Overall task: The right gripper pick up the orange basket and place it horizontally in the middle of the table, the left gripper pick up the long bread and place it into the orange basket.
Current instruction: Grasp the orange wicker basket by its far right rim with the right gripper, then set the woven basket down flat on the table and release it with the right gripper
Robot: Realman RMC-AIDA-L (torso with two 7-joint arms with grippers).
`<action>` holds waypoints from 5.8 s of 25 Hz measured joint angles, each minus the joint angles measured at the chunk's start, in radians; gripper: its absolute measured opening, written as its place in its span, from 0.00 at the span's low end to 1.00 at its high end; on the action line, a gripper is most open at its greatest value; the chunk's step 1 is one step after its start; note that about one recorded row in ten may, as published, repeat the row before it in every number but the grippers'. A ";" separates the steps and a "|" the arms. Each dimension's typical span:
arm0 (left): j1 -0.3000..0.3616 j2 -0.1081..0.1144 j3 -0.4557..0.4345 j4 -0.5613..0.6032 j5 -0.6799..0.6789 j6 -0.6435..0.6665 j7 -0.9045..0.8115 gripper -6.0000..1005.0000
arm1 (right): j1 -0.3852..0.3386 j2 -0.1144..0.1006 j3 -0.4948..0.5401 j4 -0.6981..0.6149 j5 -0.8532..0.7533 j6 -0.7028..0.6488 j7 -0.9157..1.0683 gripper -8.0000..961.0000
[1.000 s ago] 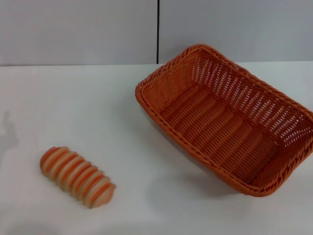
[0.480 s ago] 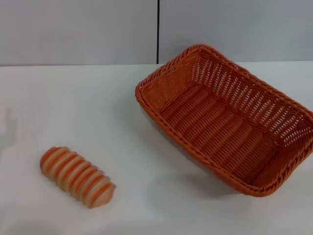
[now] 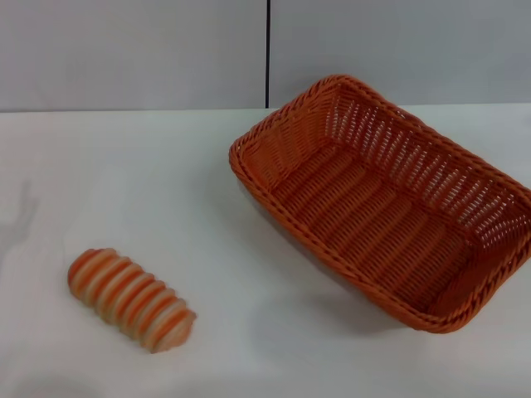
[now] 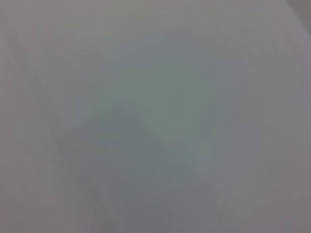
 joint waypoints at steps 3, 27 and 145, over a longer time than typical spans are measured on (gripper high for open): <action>0.000 -0.001 0.000 0.000 0.000 -0.005 -0.002 0.84 | 0.025 -0.039 -0.061 -0.093 -0.047 0.039 0.129 0.49; 0.020 -0.002 0.001 -0.048 -0.001 -0.051 -0.004 0.86 | 0.368 0.065 -0.179 -0.372 -0.891 -0.014 0.490 0.54; -0.050 -0.003 0.053 -0.063 0.009 -0.135 -0.040 0.86 | 0.294 -0.064 -0.426 -0.116 -0.438 0.195 -0.118 0.17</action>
